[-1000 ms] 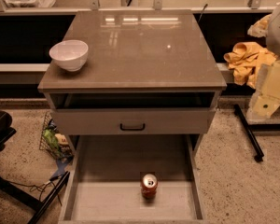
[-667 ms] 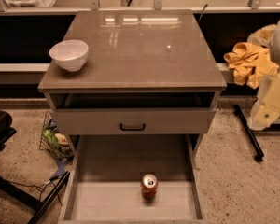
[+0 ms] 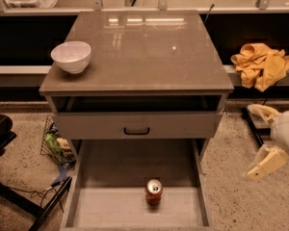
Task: Pick coke can from middle drawer and place on counter
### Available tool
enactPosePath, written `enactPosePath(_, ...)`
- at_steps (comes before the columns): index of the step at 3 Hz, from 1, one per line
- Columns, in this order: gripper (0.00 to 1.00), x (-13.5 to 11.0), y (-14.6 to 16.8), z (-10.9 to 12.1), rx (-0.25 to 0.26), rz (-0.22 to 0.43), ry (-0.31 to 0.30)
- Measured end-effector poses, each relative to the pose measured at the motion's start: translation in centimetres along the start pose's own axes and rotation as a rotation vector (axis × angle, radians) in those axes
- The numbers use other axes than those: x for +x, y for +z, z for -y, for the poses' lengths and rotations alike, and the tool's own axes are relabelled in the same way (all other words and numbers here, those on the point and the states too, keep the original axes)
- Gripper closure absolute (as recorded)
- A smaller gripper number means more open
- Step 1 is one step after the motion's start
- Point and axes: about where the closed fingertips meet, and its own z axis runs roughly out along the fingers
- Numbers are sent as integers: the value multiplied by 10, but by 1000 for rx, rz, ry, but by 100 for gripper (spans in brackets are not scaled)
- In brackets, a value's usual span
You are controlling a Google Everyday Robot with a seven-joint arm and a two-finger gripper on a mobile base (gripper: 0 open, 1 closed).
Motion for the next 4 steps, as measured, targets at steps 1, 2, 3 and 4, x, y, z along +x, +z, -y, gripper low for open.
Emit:
enactPosePath(1,0,28,16,-8,5,135,-29)
enactPosePath(2,0,35,21,-11,4,150,-90)
enactPosePath(3,0,36,25,-12,2,159,-88)
enactPosePath(4,0,45,60,-20,-19,259,-71)
